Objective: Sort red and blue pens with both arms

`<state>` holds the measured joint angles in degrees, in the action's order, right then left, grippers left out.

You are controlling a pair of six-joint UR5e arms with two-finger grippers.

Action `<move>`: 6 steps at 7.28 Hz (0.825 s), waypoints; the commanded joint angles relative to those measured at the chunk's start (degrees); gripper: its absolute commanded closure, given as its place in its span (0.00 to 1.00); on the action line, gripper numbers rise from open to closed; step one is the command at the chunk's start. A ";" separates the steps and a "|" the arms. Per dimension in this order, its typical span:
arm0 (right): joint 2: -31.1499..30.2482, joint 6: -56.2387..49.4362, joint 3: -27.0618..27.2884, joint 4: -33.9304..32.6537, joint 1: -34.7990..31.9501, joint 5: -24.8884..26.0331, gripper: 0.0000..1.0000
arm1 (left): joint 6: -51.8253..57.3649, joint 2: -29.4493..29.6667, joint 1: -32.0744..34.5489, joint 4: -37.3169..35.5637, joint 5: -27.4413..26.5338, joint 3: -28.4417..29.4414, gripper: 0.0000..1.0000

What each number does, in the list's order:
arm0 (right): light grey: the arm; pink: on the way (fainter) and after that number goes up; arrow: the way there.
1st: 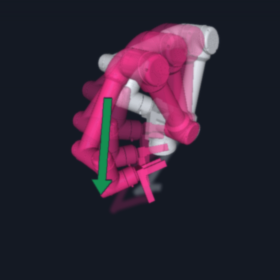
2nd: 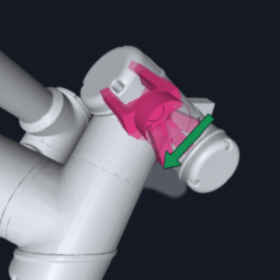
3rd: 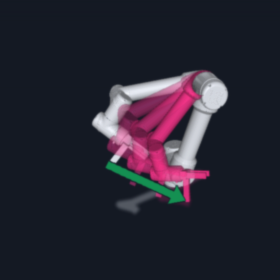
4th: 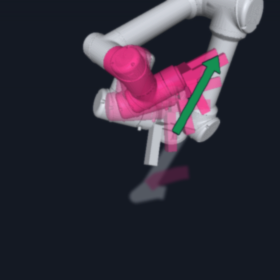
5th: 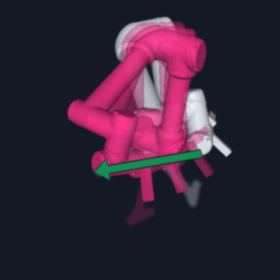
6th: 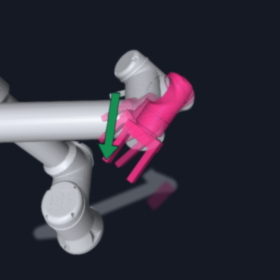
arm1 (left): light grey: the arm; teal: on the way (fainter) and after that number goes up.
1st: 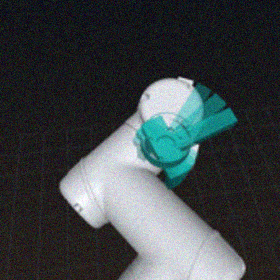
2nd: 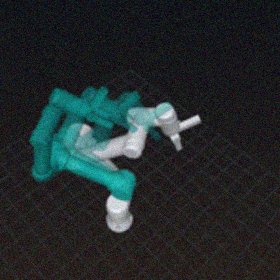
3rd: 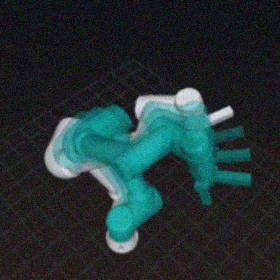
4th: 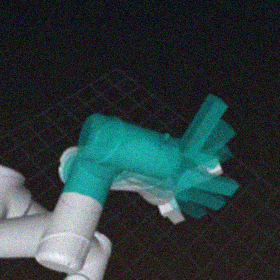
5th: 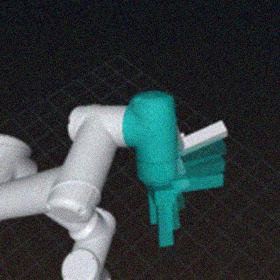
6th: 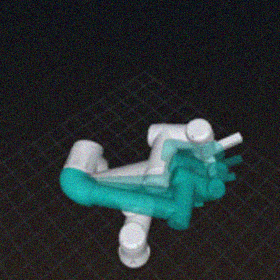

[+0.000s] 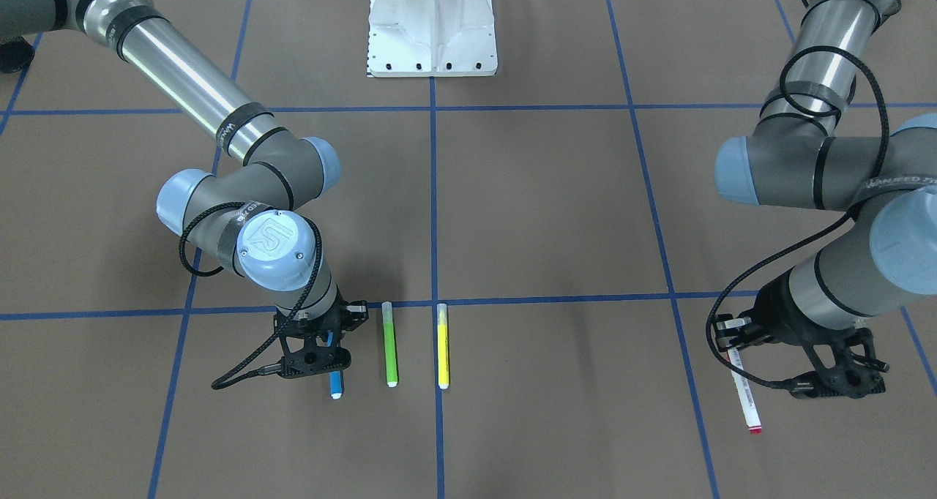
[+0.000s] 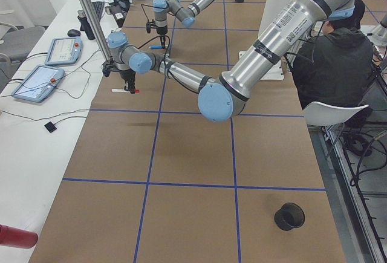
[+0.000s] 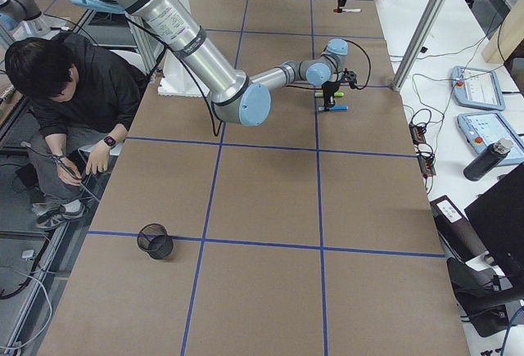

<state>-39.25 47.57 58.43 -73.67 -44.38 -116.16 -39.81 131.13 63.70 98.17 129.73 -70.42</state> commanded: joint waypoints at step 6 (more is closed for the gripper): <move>-9.75 -15.56 17.20 -16.38 -8.69 -0.21 1.00 | 5.60 -8.77 4.14 -0.61 -0.17 -9.36 1.00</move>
<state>-44.53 36.30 69.55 -84.86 -51.22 -116.46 -37.10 125.17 66.15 97.99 129.63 -76.79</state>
